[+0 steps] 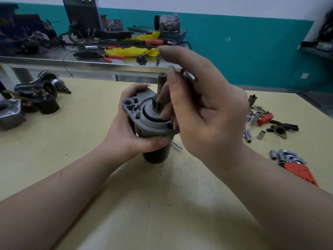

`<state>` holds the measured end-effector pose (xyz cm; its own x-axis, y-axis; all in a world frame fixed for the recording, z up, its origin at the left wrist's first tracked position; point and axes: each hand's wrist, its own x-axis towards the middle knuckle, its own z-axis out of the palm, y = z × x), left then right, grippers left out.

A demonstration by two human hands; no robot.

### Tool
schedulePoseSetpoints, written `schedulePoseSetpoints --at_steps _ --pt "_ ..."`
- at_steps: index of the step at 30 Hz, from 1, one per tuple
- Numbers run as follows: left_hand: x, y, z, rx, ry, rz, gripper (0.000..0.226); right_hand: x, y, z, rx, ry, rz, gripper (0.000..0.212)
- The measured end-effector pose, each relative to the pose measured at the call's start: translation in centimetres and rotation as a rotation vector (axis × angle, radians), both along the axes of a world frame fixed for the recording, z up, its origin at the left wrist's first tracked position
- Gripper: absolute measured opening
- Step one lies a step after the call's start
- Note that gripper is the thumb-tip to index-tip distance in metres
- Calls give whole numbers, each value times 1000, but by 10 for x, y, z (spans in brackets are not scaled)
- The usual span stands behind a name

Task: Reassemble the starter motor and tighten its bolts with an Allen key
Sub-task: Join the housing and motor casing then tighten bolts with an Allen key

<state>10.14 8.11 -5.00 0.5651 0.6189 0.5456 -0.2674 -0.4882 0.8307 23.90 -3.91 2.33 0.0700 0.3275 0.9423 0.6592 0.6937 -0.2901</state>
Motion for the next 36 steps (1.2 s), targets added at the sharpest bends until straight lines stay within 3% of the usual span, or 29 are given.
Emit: schedulePoseSetpoints --at_steps 7,9,14,16,20,24,29,33,36 --pt "3 -6 0 19 10 48 111 -6 1 -6 68 -9 -170 27" --pt "2 -5 -2 14 14 53 113 0 -1 -3 -18 -28 -81 28" --pt "1 0 -1 -52 29 25 114 30 -10 31 -480 -12 370 30" --pt "2 1 -1 -57 31 25 113 33 -9 40 -519 14 410 23" --pt "3 -1 0 -58 19 39 111 26 -4 38 -438 2 329 18" --pt "6 -5 0 -40 -14 42 111 16 -1 32 -327 62 88 29" --pt "9 -8 0 10 -23 62 108 -2 -2 20 -108 2 -227 29" --pt "6 -6 0 52 -12 48 104 -7 -5 15 -142 38 -137 19" --pt "-1 5 -3 -31 -11 -54 105 -1 -7 16 -162 272 39 17"
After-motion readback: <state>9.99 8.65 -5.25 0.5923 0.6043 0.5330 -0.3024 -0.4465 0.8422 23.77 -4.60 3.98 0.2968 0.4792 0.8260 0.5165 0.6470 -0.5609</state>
